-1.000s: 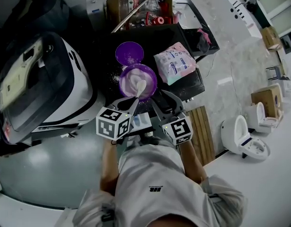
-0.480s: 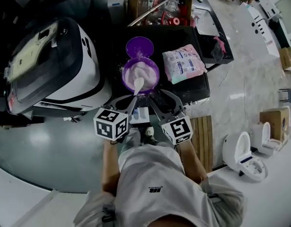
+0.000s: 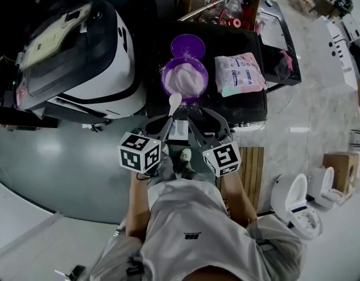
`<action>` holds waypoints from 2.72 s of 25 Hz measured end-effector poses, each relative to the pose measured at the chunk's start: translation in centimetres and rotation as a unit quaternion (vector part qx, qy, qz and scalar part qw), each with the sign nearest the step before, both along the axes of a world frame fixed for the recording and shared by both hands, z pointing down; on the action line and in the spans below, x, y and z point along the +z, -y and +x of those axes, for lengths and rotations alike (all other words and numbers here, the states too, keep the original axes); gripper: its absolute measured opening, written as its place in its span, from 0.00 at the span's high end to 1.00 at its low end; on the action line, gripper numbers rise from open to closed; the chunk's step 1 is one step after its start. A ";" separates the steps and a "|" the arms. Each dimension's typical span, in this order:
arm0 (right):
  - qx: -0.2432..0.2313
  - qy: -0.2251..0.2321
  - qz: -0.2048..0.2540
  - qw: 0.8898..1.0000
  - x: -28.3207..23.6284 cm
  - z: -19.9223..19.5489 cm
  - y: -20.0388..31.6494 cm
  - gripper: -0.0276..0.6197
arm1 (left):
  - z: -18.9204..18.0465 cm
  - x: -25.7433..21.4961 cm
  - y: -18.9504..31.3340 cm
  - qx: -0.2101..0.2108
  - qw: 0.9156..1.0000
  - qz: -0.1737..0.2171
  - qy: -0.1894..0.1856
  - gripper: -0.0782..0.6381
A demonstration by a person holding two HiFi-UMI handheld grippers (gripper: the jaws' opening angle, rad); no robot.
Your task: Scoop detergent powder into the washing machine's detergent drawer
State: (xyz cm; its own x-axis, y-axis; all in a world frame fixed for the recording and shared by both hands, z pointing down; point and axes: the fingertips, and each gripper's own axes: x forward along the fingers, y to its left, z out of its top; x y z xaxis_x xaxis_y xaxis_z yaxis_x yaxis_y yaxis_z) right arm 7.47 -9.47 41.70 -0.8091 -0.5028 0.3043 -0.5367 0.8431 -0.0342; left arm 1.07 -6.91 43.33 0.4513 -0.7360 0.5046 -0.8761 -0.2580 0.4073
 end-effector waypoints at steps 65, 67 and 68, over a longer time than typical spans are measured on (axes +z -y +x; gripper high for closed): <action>0.072 -0.069 -0.116 0.988 19.9 -2.7 -10.7 0.71 | -4.9 21.2 -10.2 0.002 0.996 -0.086 0.007 0.87; 0.071 -0.069 -0.116 0.988 20.0 -2.7 -10.9 0.71 | -4.8 21.2 -10.2 0.004 0.996 -0.088 0.026 0.87; 0.069 -0.069 -0.115 0.989 20.1 -2.7 -10.9 0.71 | -4.8 21.3 -10.2 0.004 0.995 -0.090 0.035 0.87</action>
